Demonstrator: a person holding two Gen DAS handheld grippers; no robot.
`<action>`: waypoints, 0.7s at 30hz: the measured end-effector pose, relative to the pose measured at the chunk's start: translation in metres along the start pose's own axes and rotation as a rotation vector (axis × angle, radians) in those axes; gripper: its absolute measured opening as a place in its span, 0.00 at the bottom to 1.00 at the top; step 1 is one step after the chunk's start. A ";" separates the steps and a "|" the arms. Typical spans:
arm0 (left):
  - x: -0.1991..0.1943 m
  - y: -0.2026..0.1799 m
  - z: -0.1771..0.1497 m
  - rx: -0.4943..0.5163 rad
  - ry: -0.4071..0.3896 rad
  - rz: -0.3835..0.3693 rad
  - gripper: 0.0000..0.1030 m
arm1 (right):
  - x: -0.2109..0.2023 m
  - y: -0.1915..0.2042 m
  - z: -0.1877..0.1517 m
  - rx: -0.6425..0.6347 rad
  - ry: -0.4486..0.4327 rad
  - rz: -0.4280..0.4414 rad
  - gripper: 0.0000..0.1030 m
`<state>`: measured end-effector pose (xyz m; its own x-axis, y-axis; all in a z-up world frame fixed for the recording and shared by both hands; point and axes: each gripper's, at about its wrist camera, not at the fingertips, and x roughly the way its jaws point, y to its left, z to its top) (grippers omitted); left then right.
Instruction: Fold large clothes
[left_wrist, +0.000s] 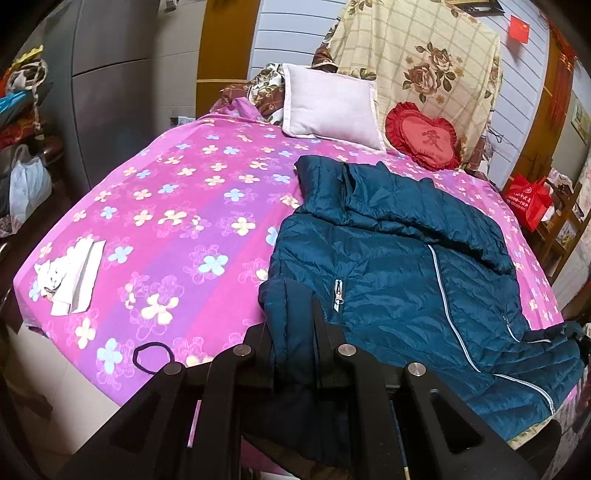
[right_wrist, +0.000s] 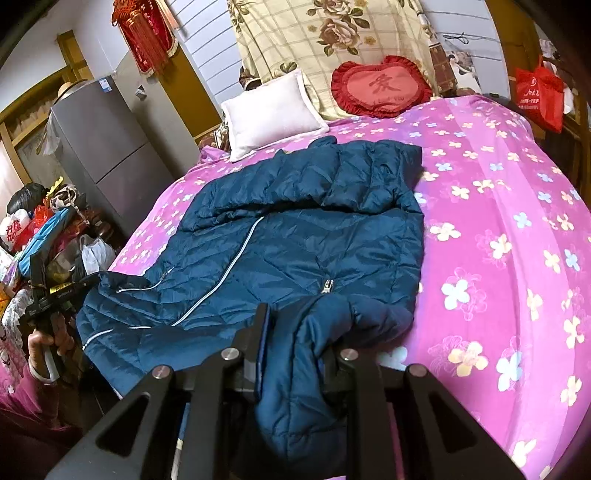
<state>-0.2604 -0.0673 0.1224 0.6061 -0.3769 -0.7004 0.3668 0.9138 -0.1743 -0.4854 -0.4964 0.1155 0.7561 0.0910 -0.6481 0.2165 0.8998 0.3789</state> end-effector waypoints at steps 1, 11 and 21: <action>0.000 0.000 0.000 -0.001 -0.001 0.000 0.00 | 0.000 0.000 0.000 -0.001 0.000 -0.001 0.19; 0.010 -0.003 0.025 -0.021 -0.035 -0.010 0.00 | 0.006 -0.003 0.016 -0.005 -0.020 -0.010 0.19; 0.043 -0.033 0.100 0.025 -0.114 0.027 0.00 | 0.027 -0.011 0.076 -0.018 -0.064 -0.073 0.19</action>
<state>-0.1756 -0.1285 0.1673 0.6918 -0.3679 -0.6213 0.3654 0.9205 -0.1382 -0.4202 -0.5362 0.1446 0.7767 -0.0016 -0.6298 0.2616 0.9105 0.3203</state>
